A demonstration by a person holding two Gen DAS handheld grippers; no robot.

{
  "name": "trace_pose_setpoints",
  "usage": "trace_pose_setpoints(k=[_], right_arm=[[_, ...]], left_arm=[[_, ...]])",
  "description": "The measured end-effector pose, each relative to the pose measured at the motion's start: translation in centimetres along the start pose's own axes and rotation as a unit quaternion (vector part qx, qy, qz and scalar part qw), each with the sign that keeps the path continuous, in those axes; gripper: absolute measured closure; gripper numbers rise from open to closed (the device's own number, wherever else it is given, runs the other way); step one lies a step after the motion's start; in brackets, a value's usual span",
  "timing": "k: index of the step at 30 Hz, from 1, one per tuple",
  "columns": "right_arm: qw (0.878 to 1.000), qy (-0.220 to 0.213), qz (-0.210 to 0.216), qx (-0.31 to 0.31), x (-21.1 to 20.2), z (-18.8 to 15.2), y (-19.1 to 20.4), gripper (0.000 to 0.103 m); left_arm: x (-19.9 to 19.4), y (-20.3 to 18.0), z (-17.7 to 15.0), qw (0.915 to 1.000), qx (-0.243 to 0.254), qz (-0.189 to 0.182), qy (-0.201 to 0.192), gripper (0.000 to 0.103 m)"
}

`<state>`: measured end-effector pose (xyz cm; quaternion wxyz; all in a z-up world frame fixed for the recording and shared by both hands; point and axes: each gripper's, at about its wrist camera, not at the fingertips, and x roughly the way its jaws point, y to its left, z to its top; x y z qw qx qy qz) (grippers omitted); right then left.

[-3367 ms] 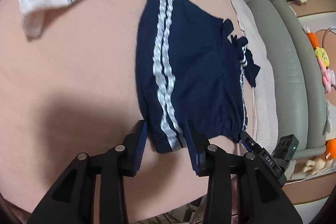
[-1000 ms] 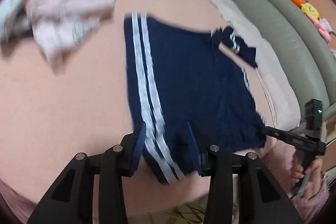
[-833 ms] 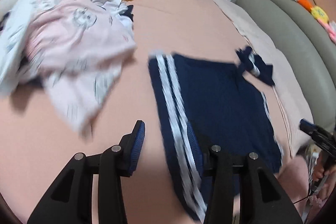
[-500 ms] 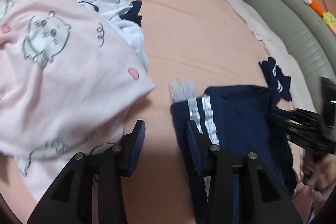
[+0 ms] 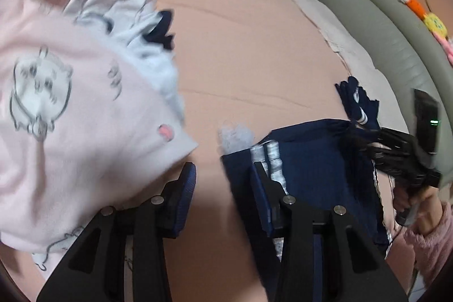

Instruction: Fold clothes

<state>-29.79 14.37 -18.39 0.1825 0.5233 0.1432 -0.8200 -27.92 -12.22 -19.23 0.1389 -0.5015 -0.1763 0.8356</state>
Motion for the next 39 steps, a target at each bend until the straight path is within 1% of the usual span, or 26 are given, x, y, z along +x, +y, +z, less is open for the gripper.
trace_pose_setpoints(k=[1,2,3,5,6,8,11,13,15,17,18,19,20,21,22,23,24,25,26,27,28,29,32,35,37,39], right_arm=[[1.000,0.010,-0.006,-0.004,0.9,0.0,0.1,0.073],[1.000,0.013,0.001,0.006,1.2,-0.2,-0.2,0.074],[1.000,0.016,0.009,0.016,1.5,-0.4,-0.6,0.078],[0.999,-0.001,0.029,0.022,0.4,-0.9,-0.7,0.091],[0.999,-0.010,0.040,0.026,-0.1,-1.2,-0.8,0.093],[0.998,-0.028,0.056,0.030,-1.5,-1.5,-0.9,0.096],[0.991,-0.056,0.104,0.056,-3.4,-1.1,-1.7,0.097],[0.987,-0.061,0.128,0.080,-3.3,-0.2,-2.6,0.097],[0.981,-0.048,0.149,0.116,-1.5,1.1,-3.8,0.097],[0.973,-0.019,0.158,0.166,1.7,1.9,-4.5,0.095],[0.969,-0.001,0.159,0.188,3.3,2.1,-4.9,0.093],[0.971,-0.008,0.152,0.183,3.0,2.2,-4.5,0.092],[0.973,-0.015,0.145,0.179,2.7,2.4,-4.2,0.088],[0.975,-0.021,0.138,0.175,2.4,2.6,-3.8,0.075],[0.976,-0.028,0.131,0.171,2.1,2.8,-3.5,0.067],[0.978,-0.035,0.123,0.165,1.7,2.9,-3.1,0.052],[0.984,-0.054,0.100,0.139,0.6,2.9,-2.4,0.048],[0.988,-0.072,0.076,0.112,-0.5,2.9,-1.7,0.048],[0.993,-0.078,0.039,0.079,-1.1,2.9,-1.0,0.048],[0.995,-0.083,0.003,0.047,-1.6,2.9,-0.3,0.048],[0.997,-0.074,-0.007,0.026,-1.6,2.9,0.0,0.048],[0.998,-0.065,-0.017,0.005,-1.5,3.0,0.3,0.049],[0.999,-0.048,-0.014,-0.009,-1.6,2.5,-0.2,0.054],[0.999,-0.039,-0.008,-0.026,-1.9,2.3,-0.4,0.054],[0.999,-0.038,0.000,-0.037,-1.6,2.6,0.0,0.054],[0.998,-0.029,0.001,-0.053,-0.6,2.9,0.7,0.054]], left_arm=[[0.8,-0.2,0.0,0.9999,0.000,-0.008,0.009,0.062],[1.4,-0.7,0.0,0.9999,0.006,-0.003,0.007,0.062],[1.8,-1.2,-0.1,0.9998,0.015,0.009,0.001,0.063],[2.5,-2.2,0.0,0.9992,0.030,0.024,-0.010,0.083],[2.5,-2.9,0.1,0.9991,0.035,0.021,-0.014,0.097],[0.9,-5.0,0.2,0.9938,0.083,0.057,-0.047,0.097],[-1.8,-7.7,0.1,0.9748,0.161,0.120,-0.098,0.097],[-3.1,-6.8,-0.2,0.9650,0.190,0.152,-0.098,0.095],[-2.7,-5.2,-0.9,0.9610,0.192,0.181,-0.083,0.091],[-1.3,-2.9,-1.0,0.9656,0.162,0.198,-0.045,0.080],[-0.9,-1.8,-1.0,0.9689,0.144,0.198,-0.035,0.072],[-1.1,-0.9,-0.9,0.9743,0.122,0.185,-0.040,0.067],[-1.6,-0.1,-0.6,0.9810,0.096,0.162,-0.044,0.066],[-2.0,0.7,-0.2,0.9874,0.071,0.135,-0.041,0.064],[-2.3,1.4,0.1,0.9926,0.046,0.107,-0.036,0.062],[-2.5,2.0,0.3,0.9956,0.029,0.083,-0.032,0.062],[-2.4,2.2,0.3,0.9970,0.022,0.068,-0.029,0.062],[-2.2,2.4,0.2,0.9978,0.017,0.058,-0.028,0.063],[-2.1,2.5,0.2,0.9979,0.015,0.055,-0.030,0.063],[-2.0,2.4,0.2,0.9979,0.015,0.053,-0.032,0.072],[-2.0,2.3,0.1,0.9982,0.014,0.047,-0.034,0.092],[-2.0,2.2,0.2,0.9981,0.016,0.048,-0.034,0.096],[-2.8,1.1,0.3,0.9921,0.055,0.105,-0.039,0.098],[-3.5,0.7,0.4,0.9875,0.075,0.137,-0.019,0.098],[-3.1,0.6,0.4,0.9880,0.082,0.131,0.006,0.096],[-2.9,0.6,0.5,0.9891,0.073,0.128,0.003,0.094]])
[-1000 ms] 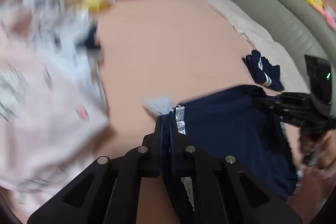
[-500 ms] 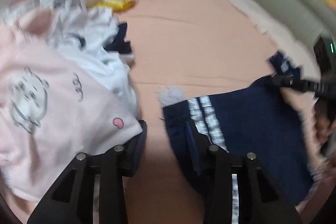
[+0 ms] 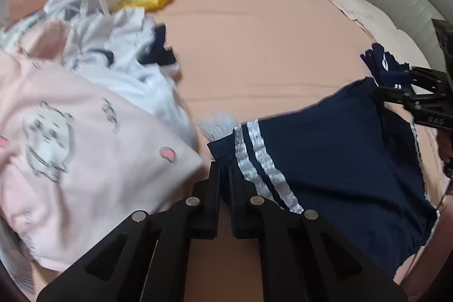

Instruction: Fold clothes

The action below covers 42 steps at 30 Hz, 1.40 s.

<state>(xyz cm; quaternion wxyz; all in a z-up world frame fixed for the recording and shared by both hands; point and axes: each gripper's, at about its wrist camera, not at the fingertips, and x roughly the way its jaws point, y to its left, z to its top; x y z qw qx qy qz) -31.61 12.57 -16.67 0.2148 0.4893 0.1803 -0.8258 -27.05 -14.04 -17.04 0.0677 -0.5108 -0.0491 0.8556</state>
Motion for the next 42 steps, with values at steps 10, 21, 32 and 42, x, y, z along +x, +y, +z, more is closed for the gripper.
trace_pose_setpoints(k=[10,21,32,42], right_arm=[[0.990,-0.011,-0.022,0.142,4.7,1.1,-3.7,0.074],[0.971,-0.026,0.001,0.237,-3.2,-5.4,-4.9,0.070],[0.968,0.015,-0.066,0.242,-3.5,-14.1,-10.2,0.048],[0.967,-0.012,-0.003,0.255,-3.8,-16.2,-12.9,0.096]], left_arm=[[-0.5,-1.4,0.0,0.9990,0.013,0.002,-0.042,0.062],[-1.2,-6.5,-1.2,0.9968,0.054,-0.046,-0.036,0.064],[4.0,-19.9,4.3,0.9848,0.164,-0.057,-0.014,0.064],[4.5,-19.5,5.7,0.9873,0.146,-0.054,-0.031,0.064]])
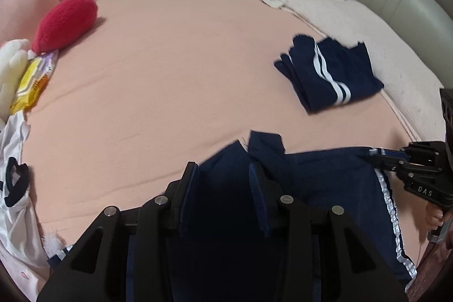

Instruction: Fold clothes

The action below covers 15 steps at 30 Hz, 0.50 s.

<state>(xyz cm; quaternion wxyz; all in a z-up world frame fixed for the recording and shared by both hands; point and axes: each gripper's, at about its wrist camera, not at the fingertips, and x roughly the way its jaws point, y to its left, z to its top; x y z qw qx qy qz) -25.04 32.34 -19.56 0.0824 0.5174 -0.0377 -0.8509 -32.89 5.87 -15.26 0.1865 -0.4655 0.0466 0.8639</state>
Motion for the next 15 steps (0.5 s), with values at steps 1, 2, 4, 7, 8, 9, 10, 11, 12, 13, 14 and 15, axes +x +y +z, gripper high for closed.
trace_pose_setpoints(k=[1,2,4,7,8,9,10,11,12,13,14,15], right_arm=[[1.000,0.000,-0.009,0.011,-0.3,-0.1,-0.7,0.096],[1.000,0.001,-0.017,0.021,-0.6,-0.3,-1.5,0.097],[1.000,0.011,-0.009,0.028,-0.9,-0.6,-2.4,0.097],[0.999,0.013,0.002,0.051,-1.3,-0.8,-3.4,0.084],[0.998,0.017,-0.001,0.060,-1.2,-0.9,-3.7,0.072],[0.998,0.017,0.003,0.059,-1.1,-0.9,-3.8,0.067],[0.998,0.017,0.006,0.057,-1.1,-0.9,-3.8,0.064],[0.998,0.017,0.010,0.056,-1.0,-0.9,-3.8,0.059],[0.999,0.012,0.007,0.043,-0.8,-0.8,-3.4,0.059],[1.000,0.006,0.005,0.030,-0.5,-0.8,-3.0,0.060],[1.000,0.001,0.002,0.017,-0.3,-0.7,-2.6,0.076],[1.000,-0.001,-0.001,0.012,-0.1,-0.5,-2.1,0.096]], left_arm=[[-0.2,-0.1,0.1,0.9999,0.008,-0.005,-0.006,0.064],[-0.3,-0.4,0.2,0.9997,0.018,-0.011,-0.011,0.064],[-0.4,-0.9,0.4,0.9988,0.038,-0.023,-0.020,0.064],[0.9,-2.4,1.0,0.9967,0.074,-0.033,-0.011,0.064],[1.6,-3.1,1.2,0.9955,0.089,-0.032,-0.001,0.064],[2.5,-3.6,1.4,0.9942,0.103,-0.026,0.013,0.065],[3.4,-4.0,1.6,0.9927,0.116,-0.017,0.030,0.073],[4.4,-4.4,1.6,0.9909,0.126,-0.009,0.047,0.079],[5.0,-4.6,1.5,0.9897,0.133,-0.004,0.054,0.080],[5.1,-4.8,1.5,0.9890,0.139,0.000,0.050,0.082],[4.9,-4.9,1.6,0.9891,0.141,0.003,0.043,0.085],[4.6,-4.9,1.8,0.9904,0.134,0.009,0.031,0.091]])
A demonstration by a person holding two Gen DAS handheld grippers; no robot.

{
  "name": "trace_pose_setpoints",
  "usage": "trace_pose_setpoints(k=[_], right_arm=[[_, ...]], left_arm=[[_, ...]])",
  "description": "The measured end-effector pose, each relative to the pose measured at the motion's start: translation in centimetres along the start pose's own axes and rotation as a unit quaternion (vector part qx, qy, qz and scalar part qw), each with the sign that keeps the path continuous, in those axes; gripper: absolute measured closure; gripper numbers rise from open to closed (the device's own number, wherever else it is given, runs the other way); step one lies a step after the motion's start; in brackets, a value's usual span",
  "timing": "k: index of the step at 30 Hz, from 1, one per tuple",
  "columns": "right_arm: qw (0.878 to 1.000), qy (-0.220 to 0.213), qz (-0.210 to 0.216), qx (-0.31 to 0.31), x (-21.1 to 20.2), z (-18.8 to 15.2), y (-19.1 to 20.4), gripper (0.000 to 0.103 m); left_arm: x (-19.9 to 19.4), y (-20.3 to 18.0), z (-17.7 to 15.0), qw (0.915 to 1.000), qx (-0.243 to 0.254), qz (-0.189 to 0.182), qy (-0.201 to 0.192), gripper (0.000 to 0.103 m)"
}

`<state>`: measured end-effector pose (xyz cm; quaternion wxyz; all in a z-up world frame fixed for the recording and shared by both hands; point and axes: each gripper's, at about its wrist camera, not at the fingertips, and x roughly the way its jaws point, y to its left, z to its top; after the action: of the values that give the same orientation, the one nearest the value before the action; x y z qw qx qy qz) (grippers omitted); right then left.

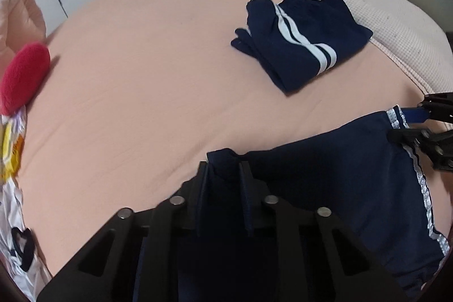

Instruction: Fold clothes

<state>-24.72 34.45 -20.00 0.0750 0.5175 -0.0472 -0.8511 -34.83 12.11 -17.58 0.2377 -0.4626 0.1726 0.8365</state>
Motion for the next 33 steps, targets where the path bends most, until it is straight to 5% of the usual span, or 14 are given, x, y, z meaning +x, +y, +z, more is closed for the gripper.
trace_pose_setpoints(k=[3,6,8,12,15,18,21,26,30,33], right_arm=[[0.999,-0.034,0.001,-0.002,-1.3,0.7,0.3,0.098],[0.998,-0.060,-0.020,-0.022,-1.8,1.3,-0.4,0.094],[1.000,-0.011,0.002,-0.018,0.9,1.5,-1.2,0.091],[0.999,-0.047,0.006,0.028,-2.8,1.5,-2.5,0.084],[0.998,-0.054,0.006,0.021,-6.3,0.3,-1.8,0.083],[0.999,-0.018,0.025,0.021,-7.3,-2.3,1.6,0.081],[0.998,0.008,0.061,0.016,-8.5,-6.7,5.0,0.081],[1.000,-0.002,-0.012,0.001,-6.4,-10.6,6.0,0.085],[0.997,-0.034,-0.069,0.009,-7.9,-10.9,5.0,0.078],[0.996,-0.018,0.023,0.079,-8.6,-11.9,3.1,0.069]], left_arm=[[-0.6,0.8,0.1,0.9985,-0.034,0.034,-0.025,0.091],[0.8,1.7,-0.3,0.9977,-0.064,0.023,-0.004,0.084],[0.2,1.7,-0.3,0.9971,-0.072,0.021,-0.010,0.079],[-5.3,1.2,-1.2,0.9929,-0.105,0.009,-0.055,0.073],[-9.2,0.2,-4.1,0.9917,-0.122,0.005,-0.042,0.062],[-10.5,-0.3,-9.4,0.9738,-0.219,-0.036,0.051,0.062],[-13.3,-1.2,-15.0,0.9561,-0.285,-0.055,0.037,0.062],[-13.5,-1.9,-21.8,0.9365,-0.341,-0.030,0.076,0.062],[-15.8,-1.8,-23.9,0.9311,-0.363,0.004,0.036,0.062],[-17.1,-0.8,-25.4,0.9097,-0.415,-0.012,-0.016,0.062]])
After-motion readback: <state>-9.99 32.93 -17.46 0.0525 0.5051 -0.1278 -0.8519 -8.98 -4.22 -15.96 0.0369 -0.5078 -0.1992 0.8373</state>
